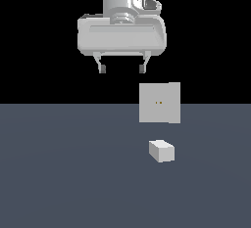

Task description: Plug the charger into the wall socket.

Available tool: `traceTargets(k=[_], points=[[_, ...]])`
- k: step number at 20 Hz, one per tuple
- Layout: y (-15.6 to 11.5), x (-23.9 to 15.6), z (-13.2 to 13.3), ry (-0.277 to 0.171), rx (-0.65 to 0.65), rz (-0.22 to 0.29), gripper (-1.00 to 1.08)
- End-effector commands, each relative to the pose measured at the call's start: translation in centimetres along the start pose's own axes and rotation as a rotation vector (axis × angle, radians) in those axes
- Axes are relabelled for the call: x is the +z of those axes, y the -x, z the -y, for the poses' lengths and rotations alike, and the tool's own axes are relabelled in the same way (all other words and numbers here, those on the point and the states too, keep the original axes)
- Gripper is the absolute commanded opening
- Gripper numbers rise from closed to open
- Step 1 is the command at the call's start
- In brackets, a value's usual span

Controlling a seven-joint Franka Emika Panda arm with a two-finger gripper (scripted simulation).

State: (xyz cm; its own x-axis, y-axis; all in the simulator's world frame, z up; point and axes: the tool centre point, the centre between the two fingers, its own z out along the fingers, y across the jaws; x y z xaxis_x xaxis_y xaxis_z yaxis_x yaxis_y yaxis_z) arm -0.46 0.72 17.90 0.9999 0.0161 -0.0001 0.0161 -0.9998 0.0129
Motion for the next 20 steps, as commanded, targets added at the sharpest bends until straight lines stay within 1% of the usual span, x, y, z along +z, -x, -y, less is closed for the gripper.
traceTargets(k=[1,6,11,16,20], points=[[0.0,0.0,0.0,0.0,0.0,0.0,1.0],[0.2,0.2,-0.1,-0.001,-0.004,-0.007,1.0],[0.7,0.7,-0.5,-0.003,-0.015,-0.027,1.0],[1.5,1.6,-1.1,-0.007,-0.034,-0.06,1.0],[2.4,2.7,-1.7,-0.011,-0.055,-0.096,1.0]])
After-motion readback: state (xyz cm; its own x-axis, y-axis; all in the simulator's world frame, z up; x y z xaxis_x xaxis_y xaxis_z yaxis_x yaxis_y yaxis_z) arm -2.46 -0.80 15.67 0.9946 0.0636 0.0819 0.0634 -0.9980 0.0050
